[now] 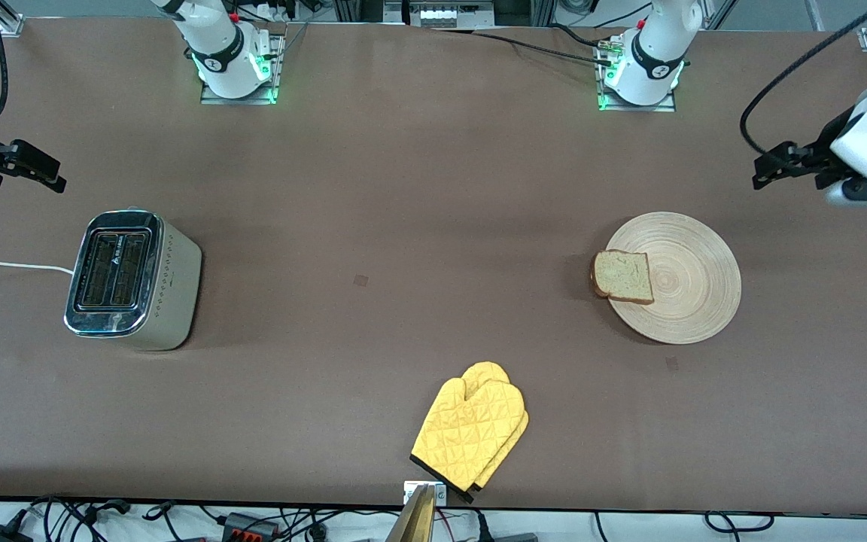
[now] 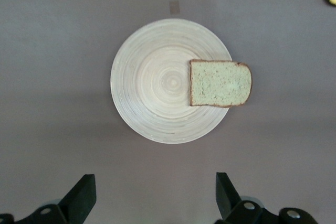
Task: Move plate and put bread in toaster
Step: 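Reach the left gripper to the wooden plate rim and grip it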
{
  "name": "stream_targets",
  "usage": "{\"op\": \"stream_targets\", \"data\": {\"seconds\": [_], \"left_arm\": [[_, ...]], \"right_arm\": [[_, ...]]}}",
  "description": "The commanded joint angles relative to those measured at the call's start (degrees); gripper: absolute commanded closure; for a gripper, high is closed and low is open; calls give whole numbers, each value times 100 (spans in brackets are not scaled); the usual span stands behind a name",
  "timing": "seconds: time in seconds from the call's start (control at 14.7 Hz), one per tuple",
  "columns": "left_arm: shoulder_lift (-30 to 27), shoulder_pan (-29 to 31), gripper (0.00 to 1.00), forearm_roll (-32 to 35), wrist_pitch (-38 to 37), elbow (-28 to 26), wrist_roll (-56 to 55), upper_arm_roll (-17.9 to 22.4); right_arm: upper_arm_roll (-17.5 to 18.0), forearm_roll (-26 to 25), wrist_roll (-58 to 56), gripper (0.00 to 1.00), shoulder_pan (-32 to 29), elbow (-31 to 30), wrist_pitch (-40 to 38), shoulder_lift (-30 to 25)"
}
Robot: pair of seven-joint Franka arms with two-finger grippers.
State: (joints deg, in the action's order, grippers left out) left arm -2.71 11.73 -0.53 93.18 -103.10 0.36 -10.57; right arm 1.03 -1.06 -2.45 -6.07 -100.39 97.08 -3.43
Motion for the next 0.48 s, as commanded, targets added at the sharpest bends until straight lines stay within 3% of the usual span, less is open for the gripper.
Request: {"op": "stream_targets", "data": {"seconds": [0.0,0.41], "left_arm": [[366,57,0,-78,-300,307,-27,-15],[1324,794,0,-183,-248,501,270,46]], "right_arm": [[55,80,7,0,-79,-34,21,-17],[55,80,7,0,-70,-34,21,27]]}}
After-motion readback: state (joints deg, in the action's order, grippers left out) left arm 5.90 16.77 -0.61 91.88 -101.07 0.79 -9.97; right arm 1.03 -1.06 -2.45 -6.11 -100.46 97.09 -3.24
